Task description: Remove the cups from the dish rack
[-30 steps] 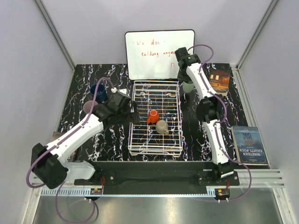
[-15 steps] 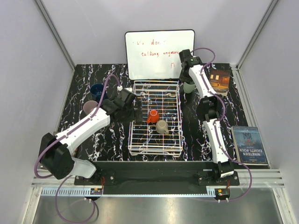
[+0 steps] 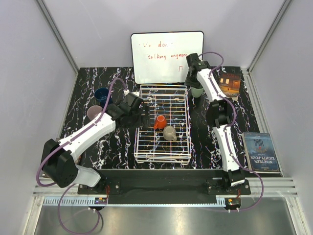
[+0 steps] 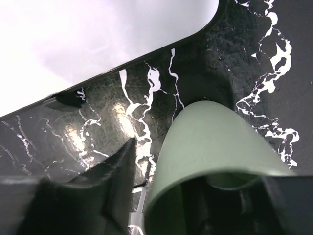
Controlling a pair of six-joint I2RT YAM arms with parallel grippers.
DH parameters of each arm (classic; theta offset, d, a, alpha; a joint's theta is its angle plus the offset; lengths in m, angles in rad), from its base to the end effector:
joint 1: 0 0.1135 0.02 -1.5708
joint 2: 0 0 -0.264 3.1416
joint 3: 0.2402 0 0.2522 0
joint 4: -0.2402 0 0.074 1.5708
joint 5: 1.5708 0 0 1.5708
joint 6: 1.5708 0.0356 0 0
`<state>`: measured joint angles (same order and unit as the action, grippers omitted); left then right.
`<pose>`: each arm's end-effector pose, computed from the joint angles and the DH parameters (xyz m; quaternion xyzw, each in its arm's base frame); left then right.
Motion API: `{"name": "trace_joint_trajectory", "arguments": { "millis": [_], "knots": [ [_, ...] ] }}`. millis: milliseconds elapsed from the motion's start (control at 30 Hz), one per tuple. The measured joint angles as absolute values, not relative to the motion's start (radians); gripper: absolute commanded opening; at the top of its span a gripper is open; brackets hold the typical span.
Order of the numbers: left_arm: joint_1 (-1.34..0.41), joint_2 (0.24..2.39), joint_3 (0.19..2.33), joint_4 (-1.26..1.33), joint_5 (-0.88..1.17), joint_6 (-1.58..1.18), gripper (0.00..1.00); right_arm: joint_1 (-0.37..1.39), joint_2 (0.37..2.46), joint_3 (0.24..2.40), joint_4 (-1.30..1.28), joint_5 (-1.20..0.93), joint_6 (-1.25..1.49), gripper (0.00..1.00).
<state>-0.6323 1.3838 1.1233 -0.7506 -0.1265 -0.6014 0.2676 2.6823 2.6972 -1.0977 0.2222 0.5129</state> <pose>0.2294 -0.1625 0.2751 -0.0026 0.9593 -0.1099 0.2600 0.5341 0.1383 0.1981 0.1446 0.9539 -0.0082 0.2630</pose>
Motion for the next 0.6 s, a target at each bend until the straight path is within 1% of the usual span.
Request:
{"name": "trace_joint_trajectory", "arguments": {
  "millis": [100, 133, 433, 533, 600],
  "knots": [
    [-0.632, 1.384, 1.123, -0.736, -0.109, -0.602, 0.99, 0.268, 2.663, 2.692, -1.097, 0.218, 0.514, 0.59],
    [-0.632, 1.383, 1.123, -0.733, -0.107, -0.602, 0.99, 0.269, 2.651, 2.688, -1.096, 0.218, 0.513, 0.6],
    [-0.632, 1.376, 1.121, -0.717, -0.102, -0.603, 0.99, 0.275, 2.451, 2.662, -1.095, 0.225, 0.513, 0.62],
    [-0.632, 1.366, 1.118, -0.715, -0.107, -0.603, 0.99, 0.282, 2.322, 2.583, -1.092, 0.22, 0.508, 0.62],
    [-0.632, 1.36, 1.118, -0.715, -0.115, -0.602, 0.99, 0.297, 2.193, 2.452, -1.048, 0.199, 0.491, 0.63]
  ]
}}
